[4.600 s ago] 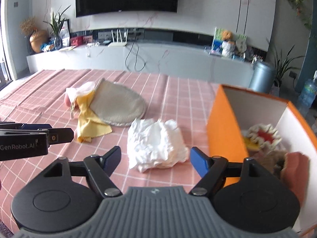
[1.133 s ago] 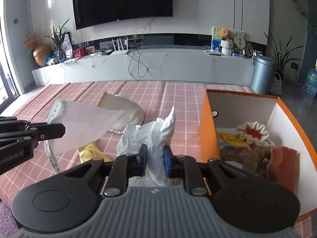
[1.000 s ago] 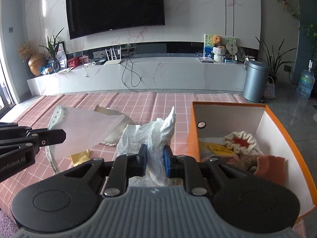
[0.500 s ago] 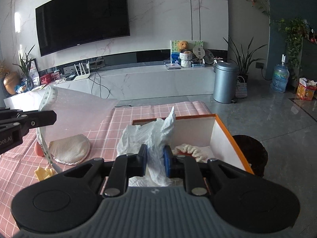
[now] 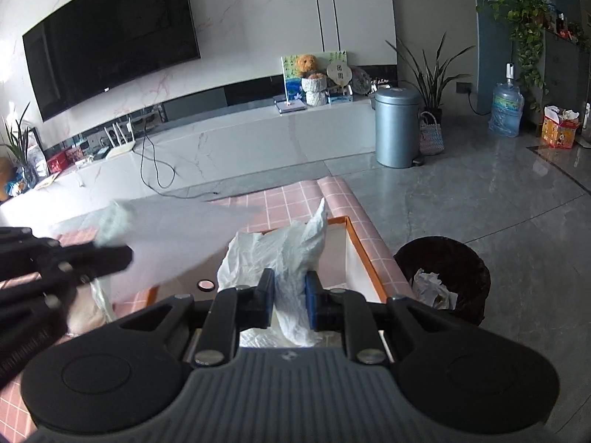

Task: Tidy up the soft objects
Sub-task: 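Carry the tissue with the right gripper while the left gripper carries the plastic bag over the box, then open the right gripper over the box while the left gripper releases the plastic bag inside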

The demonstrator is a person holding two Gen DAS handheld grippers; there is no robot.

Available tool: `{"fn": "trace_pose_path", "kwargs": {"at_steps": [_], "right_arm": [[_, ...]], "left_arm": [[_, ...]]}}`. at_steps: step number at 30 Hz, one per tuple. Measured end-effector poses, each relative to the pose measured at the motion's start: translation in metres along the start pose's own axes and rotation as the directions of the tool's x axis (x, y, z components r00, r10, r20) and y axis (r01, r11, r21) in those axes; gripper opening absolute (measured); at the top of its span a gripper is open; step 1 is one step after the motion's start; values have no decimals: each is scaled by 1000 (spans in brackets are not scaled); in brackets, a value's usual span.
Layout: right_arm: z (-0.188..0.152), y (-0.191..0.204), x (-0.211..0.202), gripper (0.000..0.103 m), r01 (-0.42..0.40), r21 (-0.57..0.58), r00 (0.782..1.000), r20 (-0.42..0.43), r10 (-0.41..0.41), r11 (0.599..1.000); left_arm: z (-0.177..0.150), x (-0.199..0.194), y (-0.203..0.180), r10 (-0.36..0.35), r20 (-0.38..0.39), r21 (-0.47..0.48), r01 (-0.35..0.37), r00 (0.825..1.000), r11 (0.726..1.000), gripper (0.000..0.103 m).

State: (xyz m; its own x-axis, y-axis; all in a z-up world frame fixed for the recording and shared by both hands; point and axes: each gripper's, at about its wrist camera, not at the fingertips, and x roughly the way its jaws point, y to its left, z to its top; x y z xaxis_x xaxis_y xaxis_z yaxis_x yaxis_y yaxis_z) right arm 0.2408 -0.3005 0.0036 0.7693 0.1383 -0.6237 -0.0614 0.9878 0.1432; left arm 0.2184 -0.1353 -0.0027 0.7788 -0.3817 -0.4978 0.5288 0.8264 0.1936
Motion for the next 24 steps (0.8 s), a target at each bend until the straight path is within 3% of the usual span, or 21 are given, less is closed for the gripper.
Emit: {"fn": "trace_pose_path", "kwargs": {"at_steps": [8,18,23,24], "right_arm": [[-7,-15,54,16,26,-48,997,-71,-30,998],[-19,-11,87,21,79,-138,982,-161,-101,987],[-18,-5,81,37,112,-179,982,-131,-136,977],[-17,-5,77,40,114,-184,983,-122,-138,976]], "left_arm": [[-25,43,-14,-38,-151,35,44,988,998,2],[-27,65,-10,-119,-285,-42,111,951,993,4],[-24,68,-4,-152,-306,-104,125,940,987,11],[-23,64,-4,-155,-297,-114,127,942,985,17]]}}
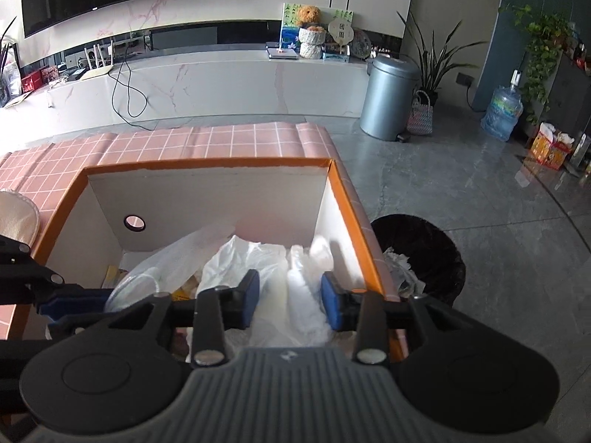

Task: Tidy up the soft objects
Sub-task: 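Open the right gripper over the box while the left gripper releases the plastic bag inside, then withdraw both grippers from the box toward the beige pad and yellow cloth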

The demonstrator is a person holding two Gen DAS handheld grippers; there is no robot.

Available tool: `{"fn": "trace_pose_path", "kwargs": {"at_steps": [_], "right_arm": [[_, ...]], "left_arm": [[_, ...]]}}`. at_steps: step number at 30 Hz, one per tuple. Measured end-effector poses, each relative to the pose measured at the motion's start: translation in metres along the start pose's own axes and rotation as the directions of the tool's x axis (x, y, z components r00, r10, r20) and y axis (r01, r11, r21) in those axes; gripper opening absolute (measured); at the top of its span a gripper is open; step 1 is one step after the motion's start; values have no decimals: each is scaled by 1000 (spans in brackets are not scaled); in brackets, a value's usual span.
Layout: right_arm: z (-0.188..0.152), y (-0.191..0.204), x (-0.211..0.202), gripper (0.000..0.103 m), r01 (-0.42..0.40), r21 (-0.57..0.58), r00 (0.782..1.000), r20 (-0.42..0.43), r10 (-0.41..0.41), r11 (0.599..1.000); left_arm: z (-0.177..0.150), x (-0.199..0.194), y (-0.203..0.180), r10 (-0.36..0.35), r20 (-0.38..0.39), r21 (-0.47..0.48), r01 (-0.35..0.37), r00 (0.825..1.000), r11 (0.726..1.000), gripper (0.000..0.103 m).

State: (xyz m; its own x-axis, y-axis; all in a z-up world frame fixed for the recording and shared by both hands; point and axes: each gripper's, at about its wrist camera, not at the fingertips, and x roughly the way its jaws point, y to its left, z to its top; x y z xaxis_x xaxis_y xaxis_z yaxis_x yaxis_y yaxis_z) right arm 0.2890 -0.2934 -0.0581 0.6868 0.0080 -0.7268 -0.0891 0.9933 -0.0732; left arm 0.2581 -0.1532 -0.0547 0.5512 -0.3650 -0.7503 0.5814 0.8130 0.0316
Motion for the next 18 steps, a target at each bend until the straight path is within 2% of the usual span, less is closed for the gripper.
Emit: {"fn": "trace_pose_path", "kwargs": {"at_steps": [1,3,6,12,18], "right_arm": [[0,0,-3,43,4,-4,1000,7,-4,1000],[1,-2,-12,46,13,-6,1000,22,-13,1000],[3,-4,-25,53,27,-2,999,40,-27,1000],[2,-1,-58,56,34,6,996,83,-34,999],[-5,25,-99,65,-18,28,987,158,13,999]], "left_arm": [[0,-3,2,-4,7,-5,4,1000,1000,20],[1,-9,4,-12,20,-17,12,1000,1000,34],[1,-21,7,-33,39,-32,34,999,999,46],[-4,-54,13,-35,111,-54,41,993,998,54],[-19,-98,29,32,191,-145,-4,981,989,57]]}}
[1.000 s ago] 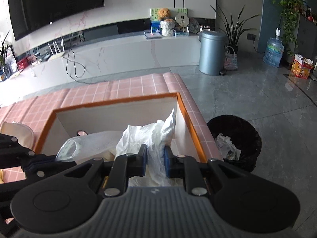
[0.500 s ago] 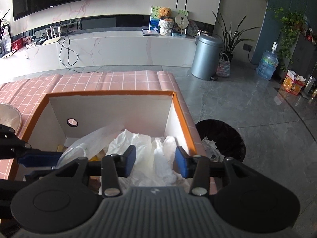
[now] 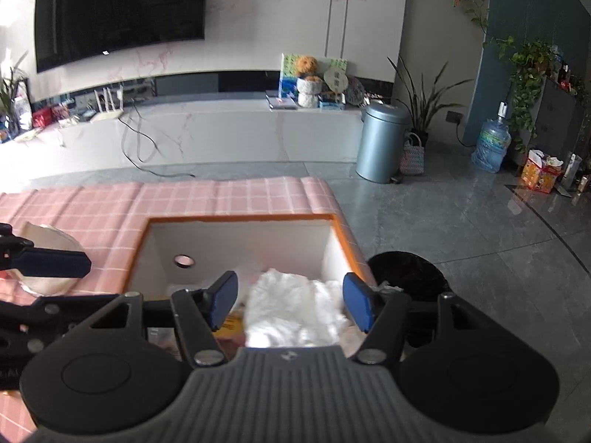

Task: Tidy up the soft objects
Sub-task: 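Withdraw both grippers from the box toward the beige pad and yellow cloth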

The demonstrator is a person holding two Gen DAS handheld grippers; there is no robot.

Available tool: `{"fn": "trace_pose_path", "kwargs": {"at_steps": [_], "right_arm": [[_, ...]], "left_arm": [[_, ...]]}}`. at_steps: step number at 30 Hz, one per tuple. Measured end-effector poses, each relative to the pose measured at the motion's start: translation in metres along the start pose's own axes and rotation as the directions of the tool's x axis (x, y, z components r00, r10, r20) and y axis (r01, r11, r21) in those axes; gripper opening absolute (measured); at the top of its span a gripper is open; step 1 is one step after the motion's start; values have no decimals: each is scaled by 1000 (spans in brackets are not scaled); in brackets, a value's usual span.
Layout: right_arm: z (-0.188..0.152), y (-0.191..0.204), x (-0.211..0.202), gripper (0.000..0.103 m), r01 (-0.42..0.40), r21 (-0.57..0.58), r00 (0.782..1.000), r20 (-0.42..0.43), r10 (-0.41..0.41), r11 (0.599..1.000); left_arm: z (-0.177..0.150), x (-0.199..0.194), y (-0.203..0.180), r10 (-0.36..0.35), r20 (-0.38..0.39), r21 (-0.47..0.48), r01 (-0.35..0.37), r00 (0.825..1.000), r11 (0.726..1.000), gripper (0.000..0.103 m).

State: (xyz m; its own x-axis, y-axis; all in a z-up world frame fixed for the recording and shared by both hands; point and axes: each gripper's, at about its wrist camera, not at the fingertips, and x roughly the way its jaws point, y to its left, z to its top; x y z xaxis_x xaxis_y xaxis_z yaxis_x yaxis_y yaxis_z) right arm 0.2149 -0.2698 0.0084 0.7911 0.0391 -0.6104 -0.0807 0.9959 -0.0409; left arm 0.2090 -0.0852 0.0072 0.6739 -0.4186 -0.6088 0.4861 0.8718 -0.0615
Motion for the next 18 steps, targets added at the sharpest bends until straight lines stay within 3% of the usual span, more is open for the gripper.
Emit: {"fn": "trace_pose_path", "kwargs": {"at_steps": [6,11,15,18], "right_arm": [[-10,53,-37,70,-93,-8,993,71,93,996],[-24,107,-55,70,-151,-44,983,100,155,988],[-36,151,-48,70,-210,-71,975,64,215,975],[-49,178,-34,70,-238,-85,971,7,240,967]], "left_arm": [[-28,-47,27,95,72,-68,-90,993,994,57],[-63,-80,67,212,78,-195,-194,974,962,57],[-94,-98,99,292,40,-290,-269,955,919,58],[-118,-104,114,329,9,-306,-311,944,900,64]]}}
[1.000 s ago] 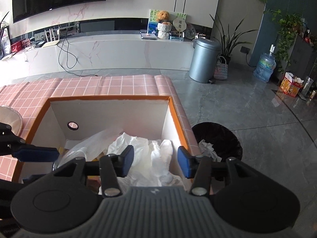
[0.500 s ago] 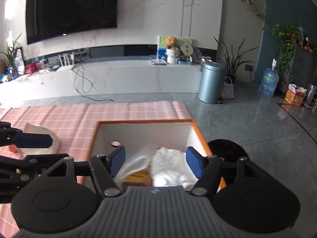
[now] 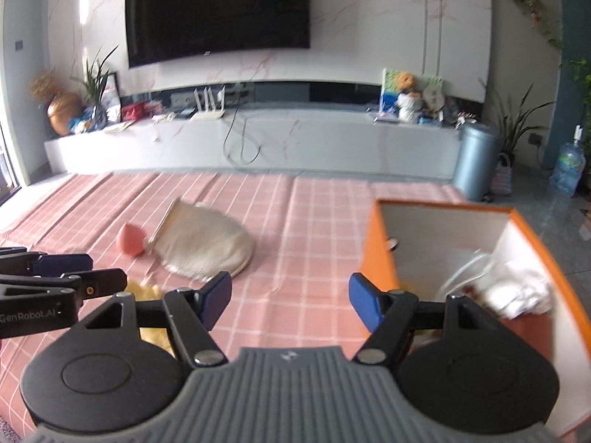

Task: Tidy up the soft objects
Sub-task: 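Withdraw both grippers from the box toward the beige pad and yellow cloth, then grasp the beige round pad with the right gripper while the left gripper grasps the yellow cloth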

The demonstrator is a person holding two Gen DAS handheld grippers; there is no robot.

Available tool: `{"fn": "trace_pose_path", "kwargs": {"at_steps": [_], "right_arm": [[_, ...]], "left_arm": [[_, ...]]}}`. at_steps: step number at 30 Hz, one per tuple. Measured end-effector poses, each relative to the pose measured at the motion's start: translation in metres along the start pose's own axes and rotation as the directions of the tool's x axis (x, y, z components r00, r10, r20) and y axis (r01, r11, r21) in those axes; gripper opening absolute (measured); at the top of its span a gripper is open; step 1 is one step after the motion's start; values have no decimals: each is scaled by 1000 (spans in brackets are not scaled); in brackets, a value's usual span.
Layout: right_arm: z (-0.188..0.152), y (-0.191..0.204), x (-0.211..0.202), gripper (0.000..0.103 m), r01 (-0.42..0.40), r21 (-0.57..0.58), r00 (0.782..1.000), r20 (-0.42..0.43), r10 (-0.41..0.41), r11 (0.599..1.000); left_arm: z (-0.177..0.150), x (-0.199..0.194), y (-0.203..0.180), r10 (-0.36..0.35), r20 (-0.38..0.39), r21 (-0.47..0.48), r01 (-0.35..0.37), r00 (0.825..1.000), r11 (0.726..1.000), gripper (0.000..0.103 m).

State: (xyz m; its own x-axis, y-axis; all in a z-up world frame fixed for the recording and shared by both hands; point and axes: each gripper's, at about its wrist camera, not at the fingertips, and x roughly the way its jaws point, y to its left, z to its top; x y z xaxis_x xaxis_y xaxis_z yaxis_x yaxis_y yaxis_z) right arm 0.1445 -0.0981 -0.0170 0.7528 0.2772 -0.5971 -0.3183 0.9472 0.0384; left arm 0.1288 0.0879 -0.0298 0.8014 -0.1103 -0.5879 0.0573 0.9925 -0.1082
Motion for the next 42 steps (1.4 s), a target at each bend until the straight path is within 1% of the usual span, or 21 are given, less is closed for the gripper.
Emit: {"fn": "trace_pose_path", "kwargs": {"at_steps": [1,3,5,12,14,18,21,22,24,25,26,27,28,30,31,32,34,35,37,39,42], "right_arm": [[-3,6,9,70,-8,-5,1000,-25,7,1000],[-10,18,24,70,-21,-19,997,-70,20,1000],[-16,27,37,70,-25,-40,994,-108,20,999],[-23,30,72,70,-27,-47,981,-191,18,999],[-22,32,83,70,-29,-46,978,-209,19,999],[-19,45,106,69,-35,-70,974,-227,18,997],[-16,52,121,69,-50,-78,970,-243,30,996],[-15,54,125,69,-55,-79,968,-247,33,995],[-12,57,131,69,-57,-88,968,-248,33,995],[-10,57,134,69,-55,-92,968,-247,31,994],[-9,58,137,69,-55,-94,968,-248,31,994],[-6,58,141,69,-56,-90,968,-249,32,994],[-4,58,144,69,-57,-86,968,-249,34,995],[0,59,151,69,-57,-83,969,-245,35,995],[2,59,154,69,-59,-82,969,-243,37,995],[5,60,157,69,-63,-83,970,-239,41,995],[11,63,164,71,-80,-86,971,-232,58,993],[14,65,167,73,-92,-87,972,-225,71,992],[22,68,175,87,-117,-98,974,-205,95,988],[31,72,185,94,-140,-119,975,-188,116,983],[43,80,209,99,-191,-153,968,-192,161,970]], "left_arm": [[-6,0,6,8,-5,3,-8,1000,1000,66],[-17,1,16,14,-12,10,-14,1000,1000,79],[-26,6,21,20,-19,13,-20,1000,1000,83],[-49,35,35,133,-49,60,-130,990,990,86],[-48,44,43,132,-52,55,-130,990,990,86],[-43,63,60,137,-71,-3,-137,988,991,87],[-43,78,66,142,-86,-6,-143,986,990,86],[-44,81,65,142,-93,-1,-142,986,990,84],[-46,88,61,137,-103,13,-136,985,991,75],[-47,90,59,137,-108,23,-135,985,991,73],[-49,91,56,140,-110,35,-137,984,990,65],[-51,91,55,141,-108,45,-137,984,989,54],[-52,92,53,148,-111,54,-142,983,988,51],[-53,91,52,134,-106,45,-130,985,991,28],[-52,90,51,131,-107,49,-127,986,991,23],[-51,90,49,145,-107,63,-139,984,988,8],[-47,92,49,172,-112,75,-165,979,984,6],[-43,93,54,170,-117,46,-166,978,985,6],[-34,92,65,174,-116,-16,-177,978,984,6],[-24,92,75,194,-111,-49,-200,975,978,6],[-10,93,90,215,-115,-97,-227,970,969,6]]}}
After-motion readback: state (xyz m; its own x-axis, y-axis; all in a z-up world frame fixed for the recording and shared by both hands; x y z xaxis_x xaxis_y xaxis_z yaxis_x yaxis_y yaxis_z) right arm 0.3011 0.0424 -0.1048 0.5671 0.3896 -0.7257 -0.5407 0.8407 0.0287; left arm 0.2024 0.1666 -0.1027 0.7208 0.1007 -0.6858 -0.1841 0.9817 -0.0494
